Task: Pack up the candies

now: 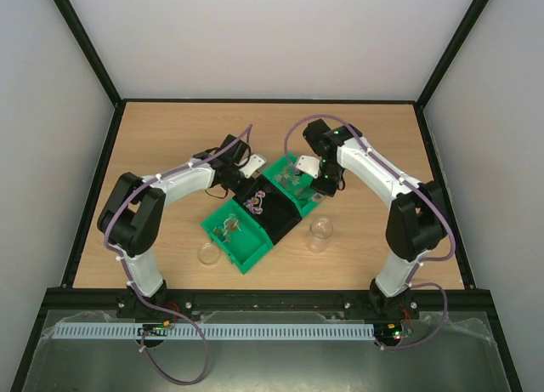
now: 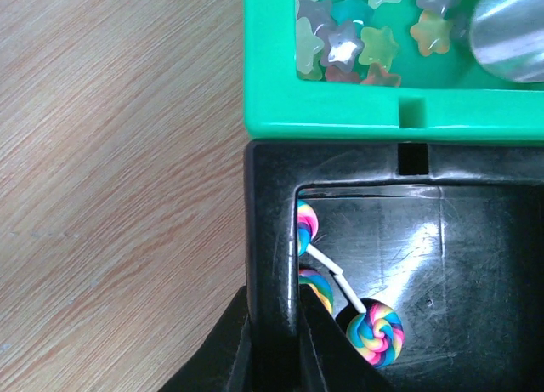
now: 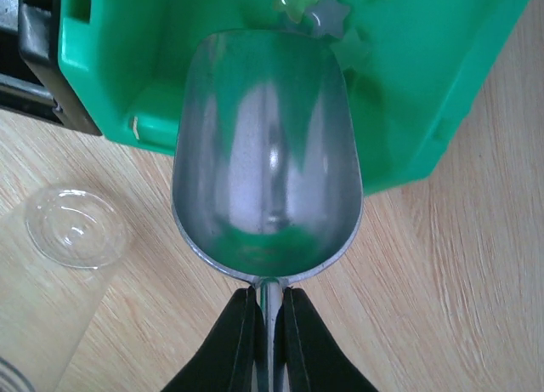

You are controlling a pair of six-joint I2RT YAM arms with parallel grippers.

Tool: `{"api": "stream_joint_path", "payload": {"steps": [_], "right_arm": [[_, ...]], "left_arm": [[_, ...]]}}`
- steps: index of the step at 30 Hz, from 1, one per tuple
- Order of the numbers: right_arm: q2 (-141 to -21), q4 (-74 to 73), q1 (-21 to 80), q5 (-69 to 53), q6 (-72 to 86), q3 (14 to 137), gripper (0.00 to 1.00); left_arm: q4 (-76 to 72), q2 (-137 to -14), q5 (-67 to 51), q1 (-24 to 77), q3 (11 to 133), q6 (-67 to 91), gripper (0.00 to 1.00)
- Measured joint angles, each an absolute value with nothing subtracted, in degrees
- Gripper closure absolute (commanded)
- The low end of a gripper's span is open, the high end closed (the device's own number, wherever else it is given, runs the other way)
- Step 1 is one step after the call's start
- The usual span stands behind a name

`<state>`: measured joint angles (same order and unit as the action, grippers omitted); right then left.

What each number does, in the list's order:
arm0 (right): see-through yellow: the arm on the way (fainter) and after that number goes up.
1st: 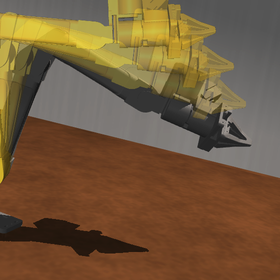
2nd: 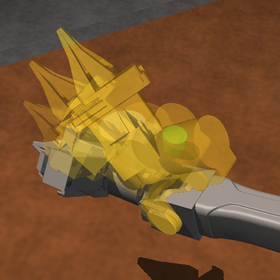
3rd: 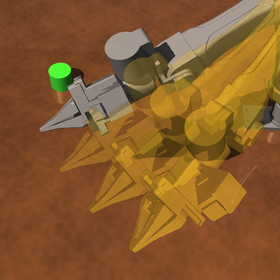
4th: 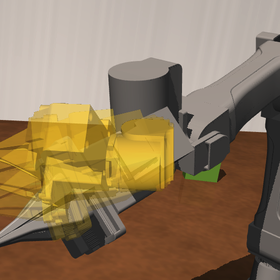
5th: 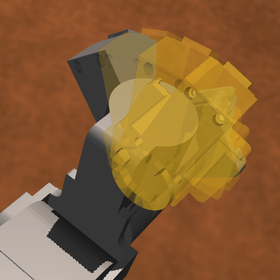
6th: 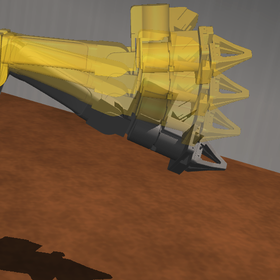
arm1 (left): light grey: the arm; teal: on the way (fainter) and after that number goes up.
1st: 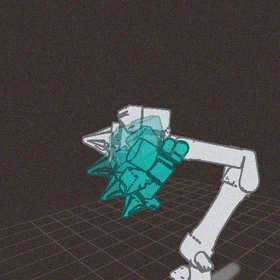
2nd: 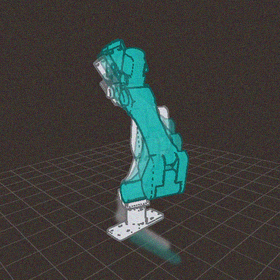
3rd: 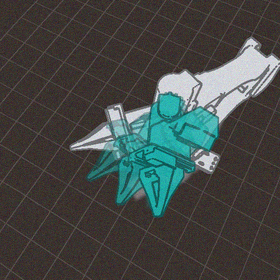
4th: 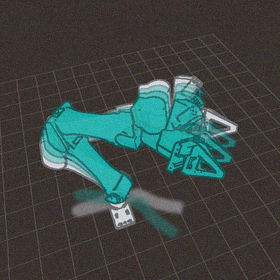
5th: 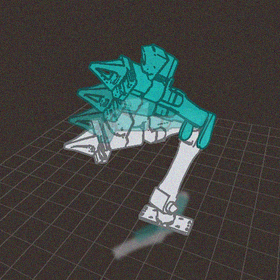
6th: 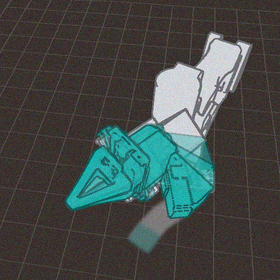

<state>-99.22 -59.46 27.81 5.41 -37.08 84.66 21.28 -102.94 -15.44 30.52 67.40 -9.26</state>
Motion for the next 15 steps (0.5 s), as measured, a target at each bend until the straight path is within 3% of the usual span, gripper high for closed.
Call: {"api": "stream_joint_path", "payload": {"steps": [15], "right_arm": [[-104.4, -58.0, 29.5, 7.8, -33.6, 87.9, 0.99]], "left_arm": [[20.4, -102.9, -15.2, 31.2, 66.5, -8.6, 0.98]]}}
